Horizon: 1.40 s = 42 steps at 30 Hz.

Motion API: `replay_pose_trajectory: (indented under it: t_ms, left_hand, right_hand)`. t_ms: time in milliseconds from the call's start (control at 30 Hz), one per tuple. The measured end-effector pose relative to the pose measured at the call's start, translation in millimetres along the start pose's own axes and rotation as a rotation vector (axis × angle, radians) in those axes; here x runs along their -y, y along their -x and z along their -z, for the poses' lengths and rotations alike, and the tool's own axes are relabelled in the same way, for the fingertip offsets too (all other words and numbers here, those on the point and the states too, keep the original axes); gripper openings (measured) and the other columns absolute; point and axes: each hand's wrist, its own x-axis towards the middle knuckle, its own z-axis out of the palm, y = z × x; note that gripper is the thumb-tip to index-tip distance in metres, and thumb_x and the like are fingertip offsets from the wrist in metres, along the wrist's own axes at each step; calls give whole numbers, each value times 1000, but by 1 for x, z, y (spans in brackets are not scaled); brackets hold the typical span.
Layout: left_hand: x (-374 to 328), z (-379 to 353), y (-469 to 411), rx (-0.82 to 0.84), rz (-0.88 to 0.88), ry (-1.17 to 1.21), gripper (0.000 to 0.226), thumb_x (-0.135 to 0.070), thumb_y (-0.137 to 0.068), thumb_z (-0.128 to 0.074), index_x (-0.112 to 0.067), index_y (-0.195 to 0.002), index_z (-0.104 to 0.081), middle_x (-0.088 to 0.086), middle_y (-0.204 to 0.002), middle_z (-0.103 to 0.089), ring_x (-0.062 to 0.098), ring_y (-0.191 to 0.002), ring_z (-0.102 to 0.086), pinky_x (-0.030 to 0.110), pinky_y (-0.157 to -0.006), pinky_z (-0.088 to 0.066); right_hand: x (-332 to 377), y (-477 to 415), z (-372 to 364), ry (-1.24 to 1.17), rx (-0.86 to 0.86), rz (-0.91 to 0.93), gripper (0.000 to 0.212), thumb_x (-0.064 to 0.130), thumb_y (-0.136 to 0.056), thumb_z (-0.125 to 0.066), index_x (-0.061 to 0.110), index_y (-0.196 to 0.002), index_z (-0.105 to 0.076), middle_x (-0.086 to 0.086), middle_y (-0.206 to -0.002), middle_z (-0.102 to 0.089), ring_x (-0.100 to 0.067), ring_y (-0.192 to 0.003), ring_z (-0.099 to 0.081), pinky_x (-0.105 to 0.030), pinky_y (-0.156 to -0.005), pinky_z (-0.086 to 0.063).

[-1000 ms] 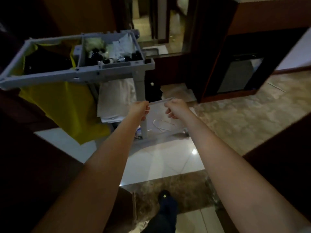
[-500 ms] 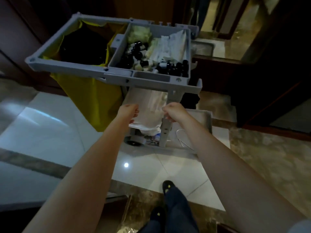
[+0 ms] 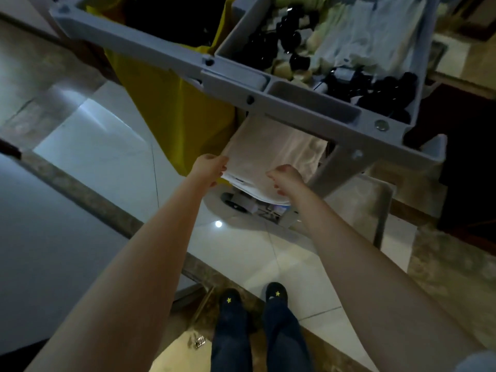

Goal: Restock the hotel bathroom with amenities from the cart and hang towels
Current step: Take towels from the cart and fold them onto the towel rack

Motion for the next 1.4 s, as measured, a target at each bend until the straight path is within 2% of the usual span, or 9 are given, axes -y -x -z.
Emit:
replay_pose_trajectory:
  t_ms: [133,300,600,733,867,1100,1167,1267,1400]
  left_hand:
    - [30,-13,-55,18,37,-35,45,-30,-90,-56,-10,-130,-50,9,-122,-59,25,-103,-55,33,-73,-44]
    - [51,-33,-126,-28,-30,-48,58,-30,-88,-60,-8,-137,-40,9,-136,-49,30,-123,-48,40,-102,-42]
    - [58,-70,-203,-46,-173,-16,62,-38,-88,-62,-5,-137,-41,16,-140,-46,35,-128,-45,38,-104,-39]
    - [57,-77,-211,-112,-262,-161,63,-38,-90,-57,-11,-142,-34,14,-143,-41,34,-130,-41,36,-103,-36]
    - [57,-73,-205,-147,-277,-178,50,-32,-92,-56,-9,-134,-44,15,-135,-50,35,-122,-48,36,-96,-40]
    - [56,-61,-186,-160,-230,-43,28,-28,-88,-59,-19,-66,-45,3,-70,-48,26,-84,-51,32,-67,-37]
    - [53,-62,-180,-95,-176,-17,16,-30,-87,-63,-15,-86,-57,13,-95,-59,32,-102,-56,32,-74,-42]
    - [50,-68,-168,71,-73,-7,64,-33,-86,-65,-4,-137,-40,16,-141,-44,33,-129,-43,34,-95,-39]
    - [44,-64,-165,137,-49,-45,52,-26,-88,-64,1,-129,-48,17,-132,-54,33,-119,-54,33,-81,-47]
  right_hand:
    - [-25,-51,-21,-95,-55,-86,47,25,-88,-60,5,-127,-42,-9,-116,-49,-25,-107,-51,-35,-95,-44]
    - [-43,-115,-36,-168,-157,-84,72,31,-85,-64,5,-141,-27,-12,-136,-46,-31,-121,-49,-27,-83,-42]
    - [-48,-186,-49,-489,-325,25,143,61,-17,-75,5,-140,-30,-11,-129,-53,-31,-116,-54,-50,-95,-48]
    - [-42,-178,-37,-510,-203,117,52,31,-68,-82,0,-105,-63,-9,-91,-63,-27,-86,-61,-41,-81,-54]
    - [-45,-173,-33,-593,-81,143,23,25,-76,-74,11,-93,-71,-10,-96,-66,-30,-94,-64,-39,-78,-56]
    - [-48,-151,-31,-643,62,20,14,19,-80,-68,13,-93,-66,-6,-89,-66,-22,-82,-63,-28,-67,-52]
    - [-55,-146,-29,-596,4,-11,13,19,-82,-69,11,-90,-65,-6,-88,-63,-22,-80,-60,-27,-62,-49]
    - [-63,-157,-31,-501,-212,24,45,22,-78,-74,-1,-113,-57,-9,-102,-61,-27,-92,-60,-24,-55,-46]
    - [-52,-179,-31,-626,-306,98,94,43,-48,-83,1,-125,-51,-14,-117,-61,-33,-100,-62,-34,-64,-58]
